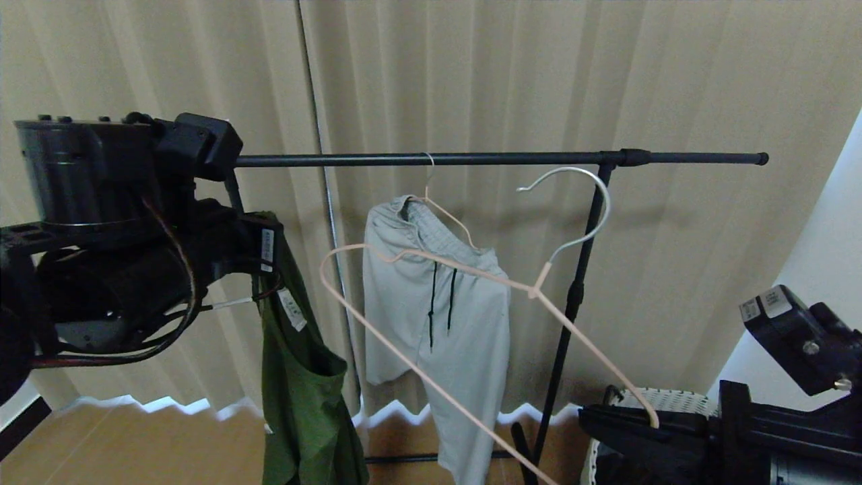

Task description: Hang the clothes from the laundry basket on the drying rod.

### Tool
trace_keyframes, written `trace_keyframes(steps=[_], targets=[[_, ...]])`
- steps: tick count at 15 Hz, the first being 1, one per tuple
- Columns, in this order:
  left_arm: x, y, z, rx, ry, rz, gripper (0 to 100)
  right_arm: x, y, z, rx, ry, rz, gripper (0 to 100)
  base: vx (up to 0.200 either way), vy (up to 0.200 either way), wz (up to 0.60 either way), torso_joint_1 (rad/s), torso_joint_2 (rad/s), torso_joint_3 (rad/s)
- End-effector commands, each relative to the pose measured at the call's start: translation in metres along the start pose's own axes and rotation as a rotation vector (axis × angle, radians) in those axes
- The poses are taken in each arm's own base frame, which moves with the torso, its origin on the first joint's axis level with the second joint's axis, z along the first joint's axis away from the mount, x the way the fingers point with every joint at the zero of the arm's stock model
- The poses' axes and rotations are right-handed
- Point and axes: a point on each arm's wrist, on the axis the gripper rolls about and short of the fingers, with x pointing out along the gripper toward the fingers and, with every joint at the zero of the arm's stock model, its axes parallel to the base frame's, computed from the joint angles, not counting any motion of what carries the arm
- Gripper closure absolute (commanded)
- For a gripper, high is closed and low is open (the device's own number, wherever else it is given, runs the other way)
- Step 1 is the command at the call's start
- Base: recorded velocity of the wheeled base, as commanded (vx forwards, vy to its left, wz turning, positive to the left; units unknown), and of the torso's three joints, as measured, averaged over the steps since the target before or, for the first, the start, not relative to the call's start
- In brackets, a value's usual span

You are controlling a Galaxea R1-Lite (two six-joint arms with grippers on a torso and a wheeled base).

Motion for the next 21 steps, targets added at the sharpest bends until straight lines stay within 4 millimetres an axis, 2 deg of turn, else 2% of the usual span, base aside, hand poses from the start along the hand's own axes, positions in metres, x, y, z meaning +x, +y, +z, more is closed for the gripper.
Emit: trace_keyframes(steps=[1,9,21], targets=[[0.016,-0.009,-0.004,0.007,0.031,-0.005,100,0.010,0.005,-0.003,-0.008,0.040,0.017,100,0.000,0.000,0.00,0.000,0.00,0.000],[0.013,-0.008,-0.003,0.001,0.023,-0.007,100,0.044,0.009,-0.003,-0.020,0.033,0.027,100,0.000,0.000,0.00,0.000,0.00,0.000],[0.005,-0.005,-0.005,0.003,0.025,0.024,100,0.092,0.006,0.019,-0.003,0.013,-0.065,100,0.000,0.000,0.00,0.000,0.00,0.000]])
